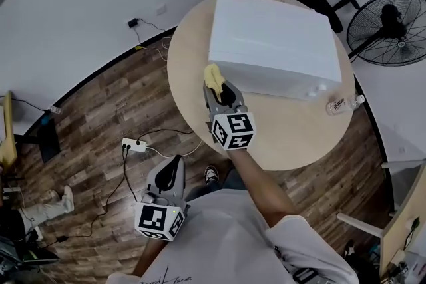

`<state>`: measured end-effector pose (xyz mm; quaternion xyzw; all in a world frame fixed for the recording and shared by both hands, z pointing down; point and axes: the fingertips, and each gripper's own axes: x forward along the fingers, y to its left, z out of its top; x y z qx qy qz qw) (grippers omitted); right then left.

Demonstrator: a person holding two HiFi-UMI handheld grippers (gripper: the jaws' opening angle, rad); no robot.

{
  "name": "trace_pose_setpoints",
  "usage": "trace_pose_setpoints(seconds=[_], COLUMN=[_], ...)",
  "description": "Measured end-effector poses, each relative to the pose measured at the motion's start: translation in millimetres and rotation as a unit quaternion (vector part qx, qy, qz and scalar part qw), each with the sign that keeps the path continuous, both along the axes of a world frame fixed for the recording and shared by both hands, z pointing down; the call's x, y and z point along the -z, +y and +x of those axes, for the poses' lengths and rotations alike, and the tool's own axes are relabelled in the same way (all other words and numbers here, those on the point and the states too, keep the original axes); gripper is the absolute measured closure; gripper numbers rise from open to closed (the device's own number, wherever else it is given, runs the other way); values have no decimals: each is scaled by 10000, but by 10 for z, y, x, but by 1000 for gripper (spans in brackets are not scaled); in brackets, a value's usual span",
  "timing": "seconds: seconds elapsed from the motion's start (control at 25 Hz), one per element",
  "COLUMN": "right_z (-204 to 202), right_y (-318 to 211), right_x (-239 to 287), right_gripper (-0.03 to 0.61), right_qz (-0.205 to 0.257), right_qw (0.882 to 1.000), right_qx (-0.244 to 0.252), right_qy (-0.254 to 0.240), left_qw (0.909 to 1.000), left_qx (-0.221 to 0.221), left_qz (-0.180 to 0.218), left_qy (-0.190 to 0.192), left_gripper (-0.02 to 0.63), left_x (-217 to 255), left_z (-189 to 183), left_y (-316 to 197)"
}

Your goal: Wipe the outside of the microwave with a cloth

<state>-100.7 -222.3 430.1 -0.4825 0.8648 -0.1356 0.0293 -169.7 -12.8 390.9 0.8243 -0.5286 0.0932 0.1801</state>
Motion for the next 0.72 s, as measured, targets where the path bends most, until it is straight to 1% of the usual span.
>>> trace_pose_setpoints(seconds=[0.08,0.32,0.56,0.72], right_z=[126,662,1350,1886], right_y=[30,100,166,213], right_x=[13,-11,-44,-88], right_gripper=[454,454,454,454], right_qz=[-14,-88,-71,-81], right_qw=[10000,9982,9941,9891], right_qx=[-92,-578,-1085,-1462], right_qy=[-20,-101,60,173], left_qw=[10000,9991,9979,9968], left_qx=[-79,-414,-634,-790], left_qz=[25,53,61,52], left_qy=[37,72,92,66], left_gripper=[623,623,623,623], left_x=[8,23,1,7], left_z=[63,289,500,683], left_y=[-16,-54,-61,-62])
